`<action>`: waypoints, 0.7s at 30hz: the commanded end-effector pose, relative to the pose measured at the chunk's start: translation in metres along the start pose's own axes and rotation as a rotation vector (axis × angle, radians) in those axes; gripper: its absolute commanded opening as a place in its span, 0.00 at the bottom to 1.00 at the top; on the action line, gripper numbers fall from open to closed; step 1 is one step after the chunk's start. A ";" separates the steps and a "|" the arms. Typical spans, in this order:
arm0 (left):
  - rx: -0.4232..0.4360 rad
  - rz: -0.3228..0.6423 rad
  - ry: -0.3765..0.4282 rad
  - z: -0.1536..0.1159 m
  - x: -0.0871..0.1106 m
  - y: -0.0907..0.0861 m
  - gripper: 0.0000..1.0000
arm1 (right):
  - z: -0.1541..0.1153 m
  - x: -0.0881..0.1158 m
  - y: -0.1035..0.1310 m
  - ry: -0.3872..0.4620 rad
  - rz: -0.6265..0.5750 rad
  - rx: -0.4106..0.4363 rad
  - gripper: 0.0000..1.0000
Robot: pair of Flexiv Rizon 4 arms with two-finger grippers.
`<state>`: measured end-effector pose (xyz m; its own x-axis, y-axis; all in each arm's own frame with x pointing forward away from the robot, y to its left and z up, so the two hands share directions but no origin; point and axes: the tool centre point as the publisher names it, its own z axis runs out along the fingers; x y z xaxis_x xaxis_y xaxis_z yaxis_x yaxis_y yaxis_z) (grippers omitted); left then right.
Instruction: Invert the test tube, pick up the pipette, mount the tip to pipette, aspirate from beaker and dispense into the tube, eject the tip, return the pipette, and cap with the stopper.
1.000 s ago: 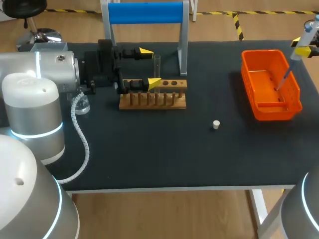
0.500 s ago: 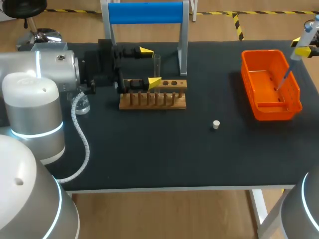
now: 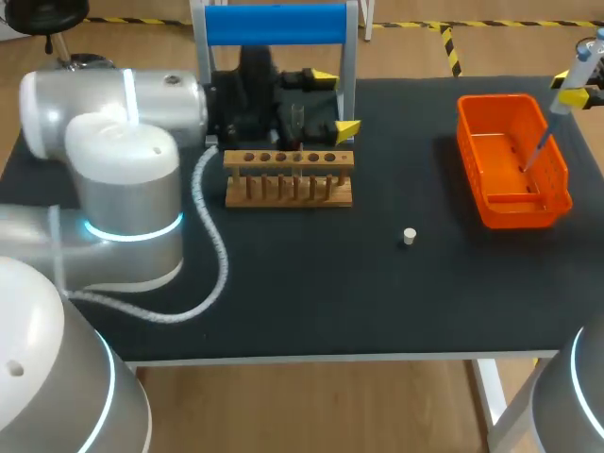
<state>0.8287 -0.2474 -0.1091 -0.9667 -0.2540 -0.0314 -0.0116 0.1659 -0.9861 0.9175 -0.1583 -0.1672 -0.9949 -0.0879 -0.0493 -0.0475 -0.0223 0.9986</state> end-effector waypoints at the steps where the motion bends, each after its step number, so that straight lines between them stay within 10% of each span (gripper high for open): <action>1: -0.027 -0.012 -0.016 0.107 0.000 -0.013 1.00 | 0.000 0.000 0.001 0.001 0.000 0.002 0.00; 15: -0.024 -0.021 0.035 0.222 0.007 -0.049 1.00 | 0.000 0.000 0.001 0.001 0.000 0.002 0.00; 21: -0.024 -0.021 0.035 0.222 0.007 -0.049 1.00 | 0.000 0.000 0.001 0.001 0.000 0.002 0.00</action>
<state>0.8642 -0.3997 -0.0831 -0.9767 -0.2147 -0.0036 -0.0381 0.1897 -0.9811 0.9174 -0.1583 -0.1671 -0.9949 -0.0879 -0.0492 -0.0475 -0.0223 0.9986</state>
